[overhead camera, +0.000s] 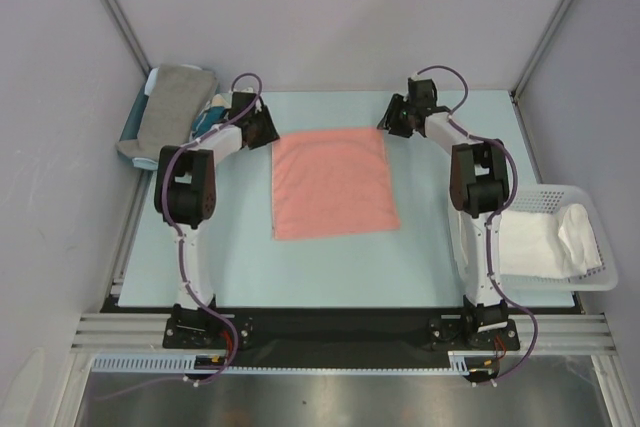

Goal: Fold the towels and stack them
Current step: Fold the towel

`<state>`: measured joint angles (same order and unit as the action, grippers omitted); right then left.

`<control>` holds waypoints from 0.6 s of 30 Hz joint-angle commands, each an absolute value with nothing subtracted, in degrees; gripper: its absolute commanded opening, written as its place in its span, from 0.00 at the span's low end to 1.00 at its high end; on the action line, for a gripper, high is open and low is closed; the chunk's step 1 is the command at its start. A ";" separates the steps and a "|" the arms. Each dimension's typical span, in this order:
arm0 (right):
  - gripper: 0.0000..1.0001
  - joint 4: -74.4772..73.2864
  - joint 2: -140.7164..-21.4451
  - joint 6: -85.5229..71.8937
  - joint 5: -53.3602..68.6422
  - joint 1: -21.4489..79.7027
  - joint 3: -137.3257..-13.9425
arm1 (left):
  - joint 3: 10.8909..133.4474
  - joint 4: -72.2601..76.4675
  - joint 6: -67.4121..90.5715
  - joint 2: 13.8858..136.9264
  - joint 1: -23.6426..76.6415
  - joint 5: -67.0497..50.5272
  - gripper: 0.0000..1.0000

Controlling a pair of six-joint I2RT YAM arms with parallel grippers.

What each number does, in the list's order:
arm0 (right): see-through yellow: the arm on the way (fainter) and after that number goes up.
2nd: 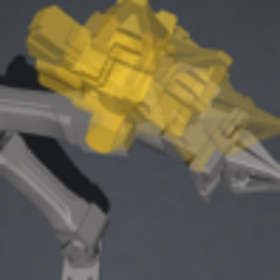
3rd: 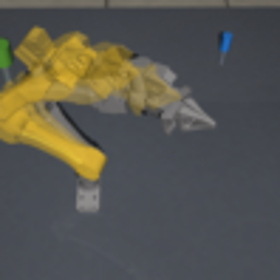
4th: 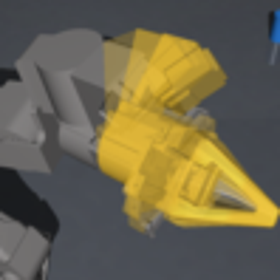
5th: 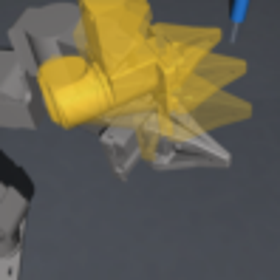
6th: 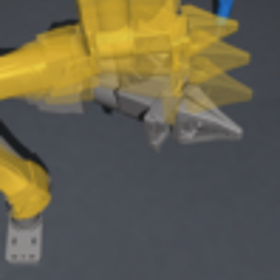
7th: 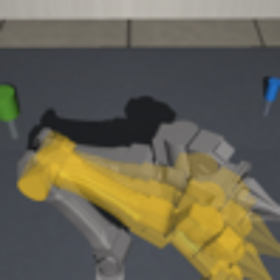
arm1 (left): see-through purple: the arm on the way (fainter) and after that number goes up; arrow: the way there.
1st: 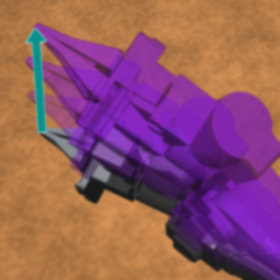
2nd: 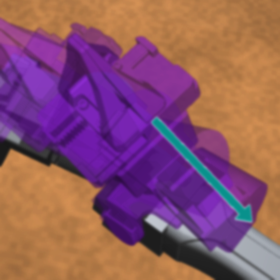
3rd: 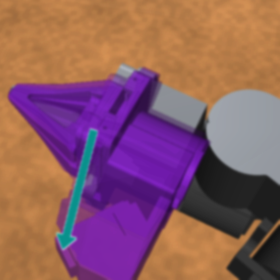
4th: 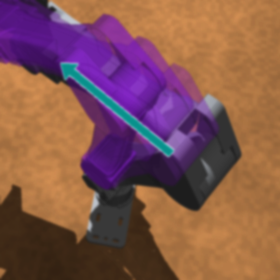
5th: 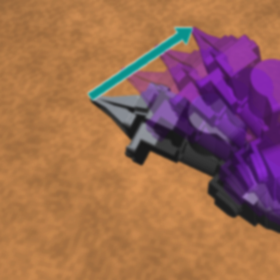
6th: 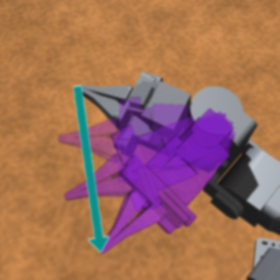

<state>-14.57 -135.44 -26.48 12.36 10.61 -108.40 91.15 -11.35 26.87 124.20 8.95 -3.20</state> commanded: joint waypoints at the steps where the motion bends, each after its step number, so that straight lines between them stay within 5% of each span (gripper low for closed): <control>1: 0.49 -15.12 -135.70 -25.05 12.92 11.07 -112.59 | 95.18 -12.04 25.93 125.77 8.61 -5.27 0.52; 18: 0.49 -18.89 -141.14 -21.80 5.80 12.57 -118.20 | 101.16 -16.70 28.39 132.36 8.70 -4.13 0.45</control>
<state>-17.23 -139.37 -23.77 9.02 11.90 -113.36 98.41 -14.48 27.22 130.65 8.84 -4.67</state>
